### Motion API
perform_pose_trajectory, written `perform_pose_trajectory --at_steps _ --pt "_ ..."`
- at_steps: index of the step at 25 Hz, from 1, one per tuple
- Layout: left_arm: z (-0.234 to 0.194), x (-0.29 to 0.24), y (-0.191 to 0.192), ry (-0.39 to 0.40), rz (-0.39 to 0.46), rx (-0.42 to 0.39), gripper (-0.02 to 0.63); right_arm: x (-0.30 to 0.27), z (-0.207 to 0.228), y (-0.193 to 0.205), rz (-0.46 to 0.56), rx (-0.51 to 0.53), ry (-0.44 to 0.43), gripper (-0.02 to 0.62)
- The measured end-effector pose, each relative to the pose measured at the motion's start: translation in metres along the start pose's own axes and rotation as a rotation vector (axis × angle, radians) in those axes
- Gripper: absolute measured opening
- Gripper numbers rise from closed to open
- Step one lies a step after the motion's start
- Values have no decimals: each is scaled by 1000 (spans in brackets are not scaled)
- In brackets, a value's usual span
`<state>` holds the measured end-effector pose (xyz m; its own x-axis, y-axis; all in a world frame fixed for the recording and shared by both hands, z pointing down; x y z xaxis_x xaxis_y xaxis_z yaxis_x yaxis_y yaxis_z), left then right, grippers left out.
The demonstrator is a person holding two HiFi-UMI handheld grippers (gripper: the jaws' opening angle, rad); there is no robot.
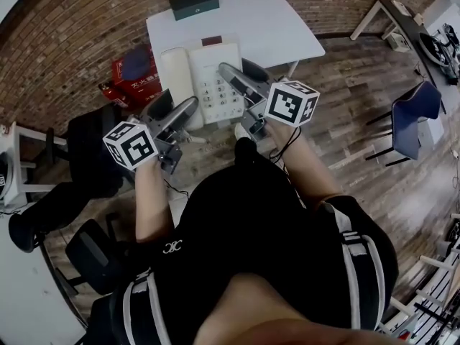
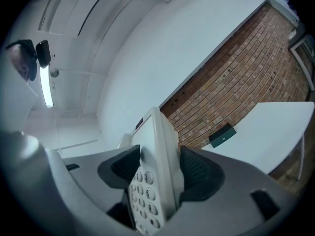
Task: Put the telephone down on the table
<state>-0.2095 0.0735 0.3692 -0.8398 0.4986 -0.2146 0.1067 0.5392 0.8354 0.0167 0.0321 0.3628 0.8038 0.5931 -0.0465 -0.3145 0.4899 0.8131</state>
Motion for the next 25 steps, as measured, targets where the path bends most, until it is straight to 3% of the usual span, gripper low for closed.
perform_pose_trajectory --at_steps 13,25 --pt "-95 -117 -73 -30 -48 59 371 -68 135 -79 -46 -72 20 220" --pt "-189 -231 -122 -74 -106 194 371 -134 276 -142 -178 -165 25 221"
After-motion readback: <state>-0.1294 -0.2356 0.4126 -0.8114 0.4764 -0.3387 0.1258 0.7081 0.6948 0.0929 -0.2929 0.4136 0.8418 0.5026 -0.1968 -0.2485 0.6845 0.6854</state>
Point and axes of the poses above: the fingertips, and each gripper's own axes: x backward along the fingers, z to its right, y out of its underside, the point moved 8 cm from there along x, backward along the fingers, and after that the axes turned 9 degrees about -z, right-handed, at the moved point
